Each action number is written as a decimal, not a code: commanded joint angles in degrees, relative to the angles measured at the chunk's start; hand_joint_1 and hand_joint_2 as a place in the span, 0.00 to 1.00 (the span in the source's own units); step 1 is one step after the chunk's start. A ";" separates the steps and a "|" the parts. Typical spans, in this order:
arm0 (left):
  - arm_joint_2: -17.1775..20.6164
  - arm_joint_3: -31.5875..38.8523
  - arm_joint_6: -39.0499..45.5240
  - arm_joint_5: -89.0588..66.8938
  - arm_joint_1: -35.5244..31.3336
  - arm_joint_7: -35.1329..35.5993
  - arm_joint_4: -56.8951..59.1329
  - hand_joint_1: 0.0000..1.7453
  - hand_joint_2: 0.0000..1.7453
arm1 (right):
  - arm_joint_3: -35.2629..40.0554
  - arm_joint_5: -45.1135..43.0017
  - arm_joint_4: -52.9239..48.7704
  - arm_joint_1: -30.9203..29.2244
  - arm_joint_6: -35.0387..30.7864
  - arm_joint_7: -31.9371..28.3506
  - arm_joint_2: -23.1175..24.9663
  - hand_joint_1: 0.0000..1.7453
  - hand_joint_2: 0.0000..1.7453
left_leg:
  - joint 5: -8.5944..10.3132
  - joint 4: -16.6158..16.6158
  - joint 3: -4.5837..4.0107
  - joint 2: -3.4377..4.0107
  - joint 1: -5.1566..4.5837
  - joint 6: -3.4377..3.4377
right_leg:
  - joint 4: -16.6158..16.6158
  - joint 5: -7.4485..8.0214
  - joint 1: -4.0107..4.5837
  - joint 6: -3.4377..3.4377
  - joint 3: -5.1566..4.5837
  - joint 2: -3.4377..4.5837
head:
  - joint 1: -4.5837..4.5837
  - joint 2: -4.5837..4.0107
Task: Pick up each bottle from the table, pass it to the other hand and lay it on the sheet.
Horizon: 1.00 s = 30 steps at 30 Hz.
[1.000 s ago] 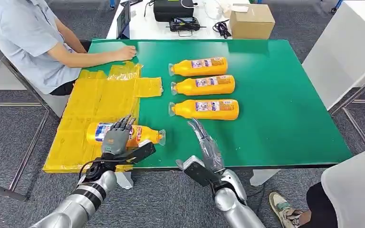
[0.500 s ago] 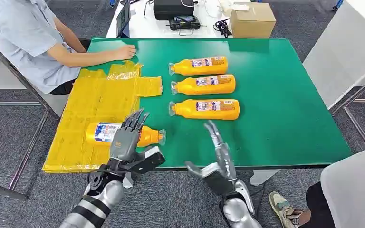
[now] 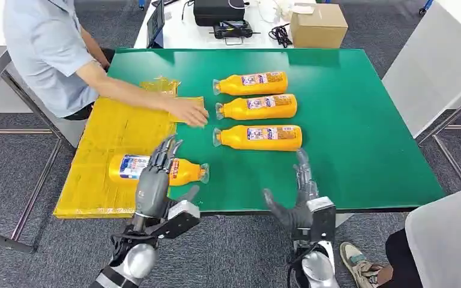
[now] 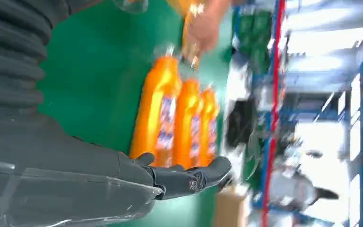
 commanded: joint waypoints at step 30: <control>-3.57 -5.21 -8.91 32.87 1.25 -0.58 3.25 0.00 1.00 | -3.98 59.08 30.84 -16.00 -28.65 18.35 -13.88 0.00 1.00 | -0.07 -0.05 0.23 0.02 0.00 -0.01 | -0.11 -0.01 0.01 -0.07 0.26 0.03 | 0.02 0.00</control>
